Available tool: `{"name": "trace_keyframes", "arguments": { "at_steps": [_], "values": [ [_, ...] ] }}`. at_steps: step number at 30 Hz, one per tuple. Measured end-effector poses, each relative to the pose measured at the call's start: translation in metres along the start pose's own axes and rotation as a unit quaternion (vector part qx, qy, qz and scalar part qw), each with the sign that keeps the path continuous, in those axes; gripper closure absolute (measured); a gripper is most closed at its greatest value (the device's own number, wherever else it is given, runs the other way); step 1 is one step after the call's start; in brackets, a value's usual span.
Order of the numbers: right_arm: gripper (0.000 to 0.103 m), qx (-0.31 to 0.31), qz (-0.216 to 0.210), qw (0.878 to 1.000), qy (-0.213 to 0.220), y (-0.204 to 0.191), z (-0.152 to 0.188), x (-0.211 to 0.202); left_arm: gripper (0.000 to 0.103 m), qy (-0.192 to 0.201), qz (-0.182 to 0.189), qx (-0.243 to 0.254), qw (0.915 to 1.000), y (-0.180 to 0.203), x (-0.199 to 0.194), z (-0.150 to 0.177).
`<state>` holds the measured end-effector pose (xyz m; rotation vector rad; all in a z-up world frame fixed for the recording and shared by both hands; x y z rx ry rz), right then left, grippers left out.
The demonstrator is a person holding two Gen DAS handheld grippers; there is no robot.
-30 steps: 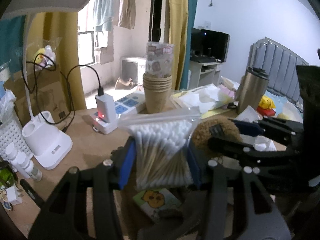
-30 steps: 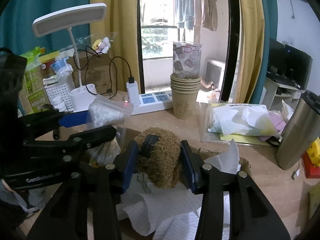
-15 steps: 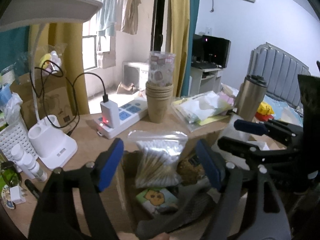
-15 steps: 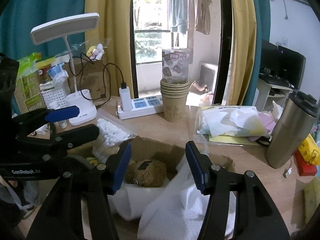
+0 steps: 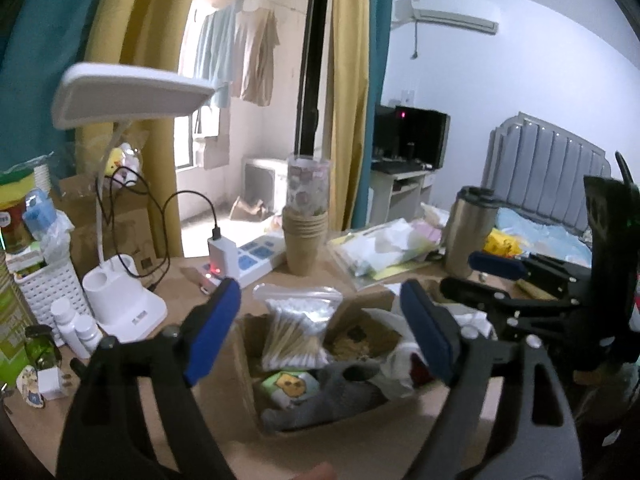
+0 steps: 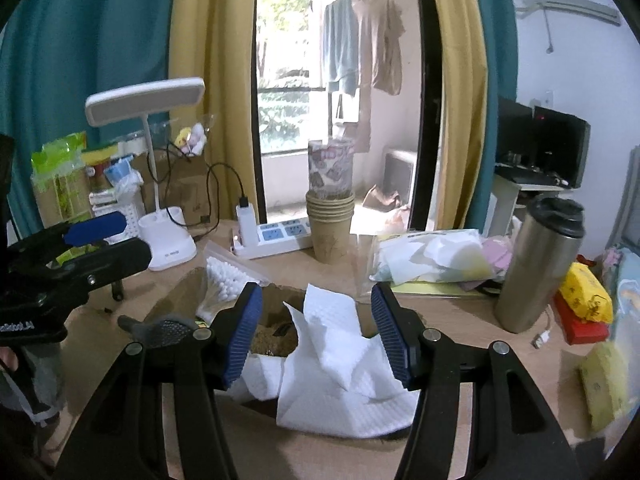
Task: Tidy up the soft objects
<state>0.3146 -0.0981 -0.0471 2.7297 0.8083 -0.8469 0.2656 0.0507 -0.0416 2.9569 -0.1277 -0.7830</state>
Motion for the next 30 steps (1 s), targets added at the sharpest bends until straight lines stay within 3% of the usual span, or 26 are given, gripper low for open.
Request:
{"name": "trace_keyframes", "arguments": {
  "at_steps": [9,16,30],
  "values": [
    [0.040,0.018,0.009,1.000,0.018,0.004,0.005,-0.033,0.006,0.028,0.011,0.013,0.9995,0.023,-0.034,0.005],
    [0.038,0.017,0.038,0.999,0.032,0.006,0.012,-0.056,0.005,0.035,0.014,0.007,0.9993,0.038,-0.053,0.018],
    [0.037,0.018,0.075,0.996,0.040,0.008,0.038,-0.098,0.005,0.069,-0.025,-0.016,0.9972,0.036,-0.087,0.043]
  ]
}}
Point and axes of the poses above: each gripper's, at about its wrist camera, not at the fingertips, and x roughly the way its jaws point, y to its right, z to its underside, the point moved 6 cm from there along x, roughly the way its jaws point, and after that the axes turned 7 degrees about -y, right-handed, at the moved point
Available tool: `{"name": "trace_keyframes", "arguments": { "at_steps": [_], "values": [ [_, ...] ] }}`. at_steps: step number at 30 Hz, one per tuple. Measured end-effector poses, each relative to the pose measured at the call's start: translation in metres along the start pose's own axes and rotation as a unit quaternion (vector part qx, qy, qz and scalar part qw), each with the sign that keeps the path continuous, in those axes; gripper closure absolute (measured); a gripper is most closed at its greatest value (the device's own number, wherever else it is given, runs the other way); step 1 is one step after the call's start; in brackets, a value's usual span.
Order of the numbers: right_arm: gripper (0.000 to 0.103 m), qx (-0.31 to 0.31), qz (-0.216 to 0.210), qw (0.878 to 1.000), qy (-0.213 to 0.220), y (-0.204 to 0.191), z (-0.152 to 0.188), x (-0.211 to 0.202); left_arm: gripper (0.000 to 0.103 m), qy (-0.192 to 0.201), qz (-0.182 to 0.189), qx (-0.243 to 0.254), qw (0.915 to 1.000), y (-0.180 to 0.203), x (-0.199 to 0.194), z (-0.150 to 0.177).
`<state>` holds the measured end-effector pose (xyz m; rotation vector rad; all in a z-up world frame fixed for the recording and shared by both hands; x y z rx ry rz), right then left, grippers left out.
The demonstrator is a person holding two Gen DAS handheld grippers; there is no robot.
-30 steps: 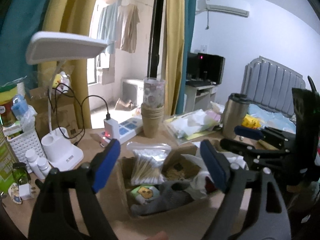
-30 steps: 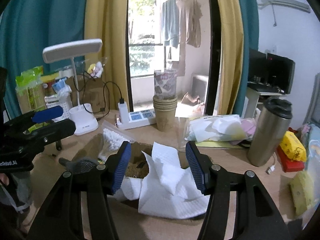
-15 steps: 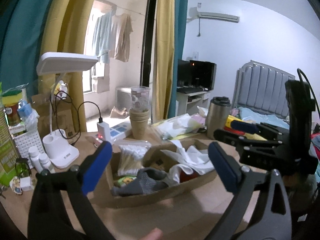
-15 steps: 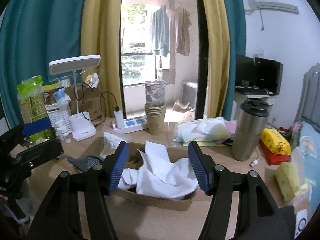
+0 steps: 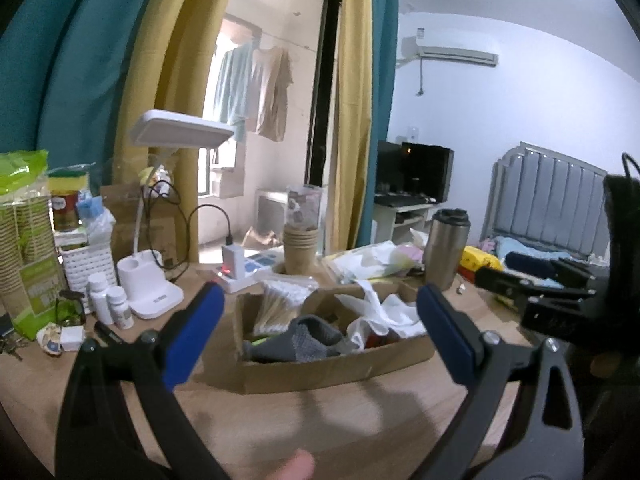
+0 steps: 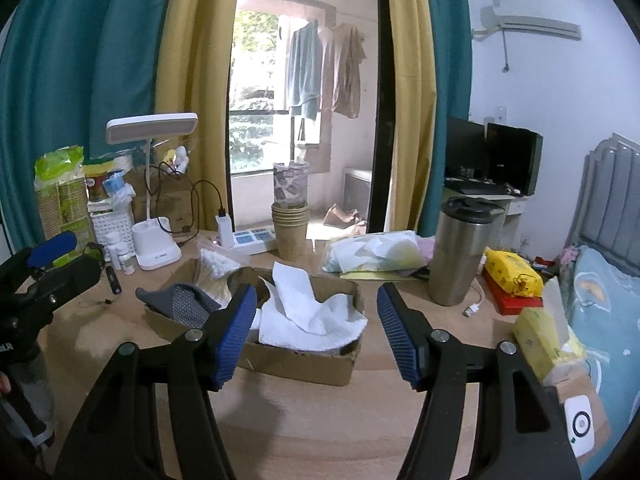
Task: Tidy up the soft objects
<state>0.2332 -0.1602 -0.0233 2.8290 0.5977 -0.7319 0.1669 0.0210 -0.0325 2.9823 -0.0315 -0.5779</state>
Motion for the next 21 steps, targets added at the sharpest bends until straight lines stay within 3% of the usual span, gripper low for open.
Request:
{"name": "trace_keyframes", "arguments": {
  "at_steps": [8,12,15,21],
  "values": [
    [0.037,-0.004,0.031,0.999,0.008,-0.002,0.020,-0.019,0.003,0.002,-0.016,0.012,0.9998,0.003,-0.009,0.018],
    [0.037,-0.027,0.038,0.999,0.017,-0.010,0.029,-0.023,0.001,0.009,0.004,0.018,0.9998,0.004,-0.017,0.027],
    [0.037,-0.023,0.027,0.999,0.023,-0.014,0.034,-0.027,0.001,0.016,0.010,0.006,0.9998,0.001,-0.024,0.030],
    [0.037,-0.012,0.023,0.999,0.041,-0.017,0.044,-0.027,0.001,0.034,-0.014,0.007,0.9993,-0.006,-0.033,0.035]
  ]
}}
Point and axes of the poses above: each gripper's, at about its wrist camera, not at the fingertips, and x roughly the way its jaws point, y to its right, z to its underside, the point moved 6 cm from there along x, roughly the way its jaws point, and after that the axes turned 7 degrees about -y, right-handed, at the moved point
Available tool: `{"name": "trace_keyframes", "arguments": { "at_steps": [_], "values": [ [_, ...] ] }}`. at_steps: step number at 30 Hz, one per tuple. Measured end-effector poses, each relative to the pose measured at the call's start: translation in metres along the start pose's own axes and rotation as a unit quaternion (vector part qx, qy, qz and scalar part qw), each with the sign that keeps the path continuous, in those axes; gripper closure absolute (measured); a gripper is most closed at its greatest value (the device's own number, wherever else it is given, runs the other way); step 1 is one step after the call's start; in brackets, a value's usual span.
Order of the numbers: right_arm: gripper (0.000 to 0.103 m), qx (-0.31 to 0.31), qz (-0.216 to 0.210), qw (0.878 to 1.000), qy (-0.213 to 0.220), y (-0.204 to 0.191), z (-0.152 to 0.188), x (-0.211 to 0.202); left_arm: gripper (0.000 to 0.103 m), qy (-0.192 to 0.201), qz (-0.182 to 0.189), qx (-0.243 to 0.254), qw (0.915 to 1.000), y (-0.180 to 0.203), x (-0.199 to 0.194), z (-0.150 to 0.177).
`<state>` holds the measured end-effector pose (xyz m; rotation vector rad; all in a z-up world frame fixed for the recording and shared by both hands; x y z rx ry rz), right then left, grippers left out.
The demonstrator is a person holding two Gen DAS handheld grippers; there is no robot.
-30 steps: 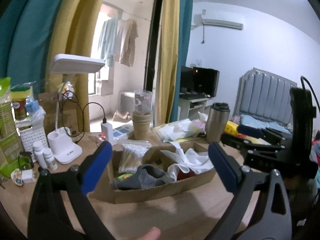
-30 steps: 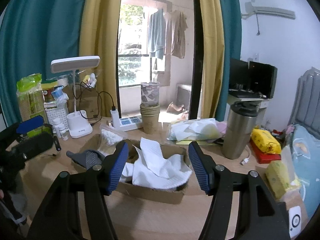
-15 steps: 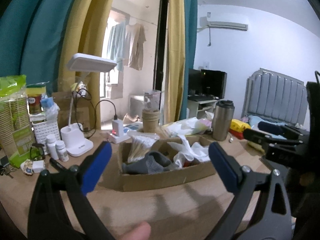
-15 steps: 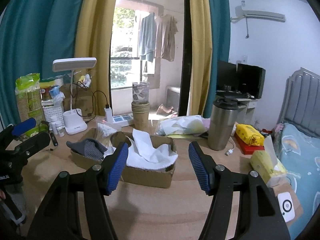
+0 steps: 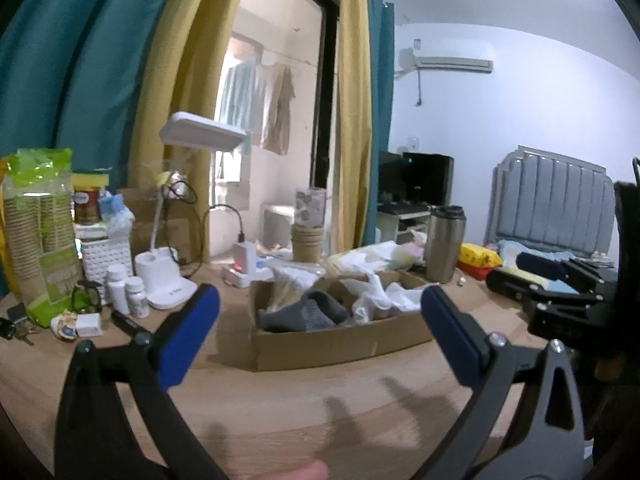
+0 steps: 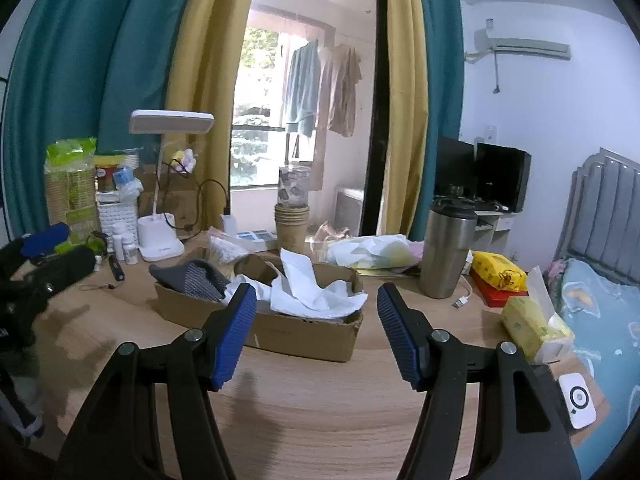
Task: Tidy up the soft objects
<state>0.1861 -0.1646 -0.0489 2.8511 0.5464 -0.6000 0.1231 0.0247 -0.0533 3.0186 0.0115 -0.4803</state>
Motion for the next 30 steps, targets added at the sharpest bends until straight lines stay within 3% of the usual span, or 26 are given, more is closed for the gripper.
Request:
{"name": "trace_keyframes", "arguments": {
  "at_steps": [7,30],
  "values": [
    [0.037,0.007,-0.003,1.000,-0.005,0.001,0.006,0.006,0.001,-0.013,-0.016,-0.005,0.9998,-0.007,0.009,0.014],
    [0.037,0.011,-0.007,1.000,-0.014,0.002,0.015,0.015,0.001,-0.020,-0.002,-0.018,0.9996,-0.009,0.012,0.014]
  ]
}}
Point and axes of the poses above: each gripper's, at about its wrist camera, not at the fingertips, and x roughly the way its jaws point, y to its right, z to its underside, the point moved 6 cm from there along x, roughly the way its jaws point, and after that the axes turned 7 degrees about -y, right-handed, at the moved point
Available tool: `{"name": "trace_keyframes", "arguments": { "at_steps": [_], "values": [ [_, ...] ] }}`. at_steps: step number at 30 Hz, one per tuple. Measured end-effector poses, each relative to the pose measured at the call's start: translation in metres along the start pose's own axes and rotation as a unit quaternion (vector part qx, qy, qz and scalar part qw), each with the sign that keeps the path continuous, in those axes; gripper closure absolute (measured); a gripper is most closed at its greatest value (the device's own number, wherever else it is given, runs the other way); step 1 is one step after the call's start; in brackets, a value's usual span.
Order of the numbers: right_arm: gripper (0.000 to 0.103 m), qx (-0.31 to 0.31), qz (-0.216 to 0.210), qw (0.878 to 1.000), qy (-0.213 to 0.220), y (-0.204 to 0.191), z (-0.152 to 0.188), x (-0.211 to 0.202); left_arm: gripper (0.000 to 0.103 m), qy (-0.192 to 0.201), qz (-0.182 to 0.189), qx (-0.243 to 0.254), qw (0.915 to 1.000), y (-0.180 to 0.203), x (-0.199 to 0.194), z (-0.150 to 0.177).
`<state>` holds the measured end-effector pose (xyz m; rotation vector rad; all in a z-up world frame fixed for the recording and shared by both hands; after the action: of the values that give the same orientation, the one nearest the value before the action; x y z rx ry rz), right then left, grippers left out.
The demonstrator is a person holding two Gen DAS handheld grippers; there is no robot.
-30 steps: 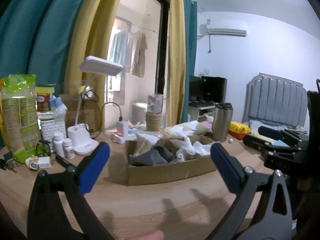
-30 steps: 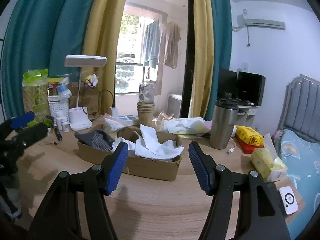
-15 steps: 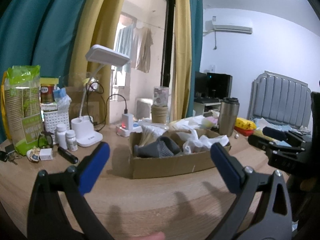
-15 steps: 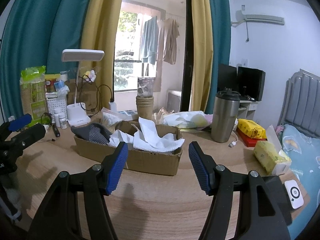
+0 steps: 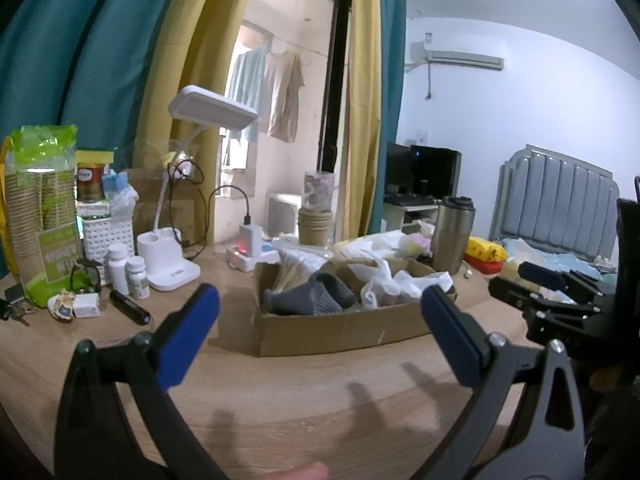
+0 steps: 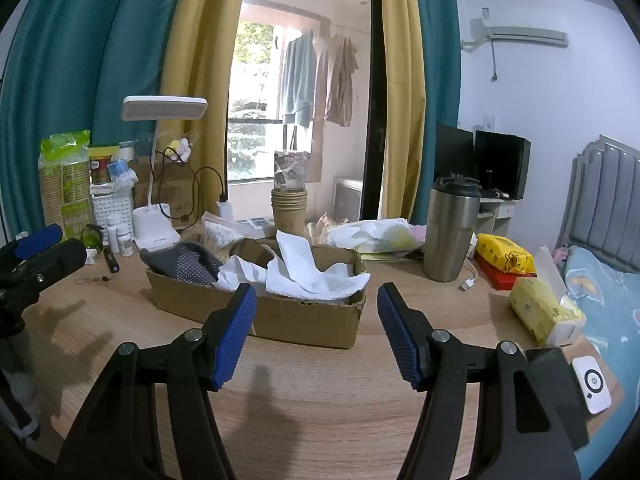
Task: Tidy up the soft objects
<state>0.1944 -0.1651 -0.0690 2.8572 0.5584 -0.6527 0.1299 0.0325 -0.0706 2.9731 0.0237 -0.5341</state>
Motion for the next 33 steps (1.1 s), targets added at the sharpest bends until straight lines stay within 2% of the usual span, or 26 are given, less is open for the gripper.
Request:
{"name": "trace_keyframes", "arguments": {
  "at_steps": [33],
  "values": [
    [0.037,0.001,0.001,1.000,0.001,0.0018,0.0012,0.0007,0.001,-0.013,0.004,-0.013,0.9998,-0.0006,0.0054,0.0015]
  ]
}}
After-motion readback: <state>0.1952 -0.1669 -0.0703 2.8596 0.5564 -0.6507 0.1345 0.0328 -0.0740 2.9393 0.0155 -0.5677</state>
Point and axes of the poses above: each gripper's, at about its wrist camera, not at the fingertips, and x roughly the way its jaws point, y to its right, z to its underside, the point moved 6 cm from there along x, roughly the way its jaws point, and after that the axes turned 7 degrees about -y, right-handed, at the moved point
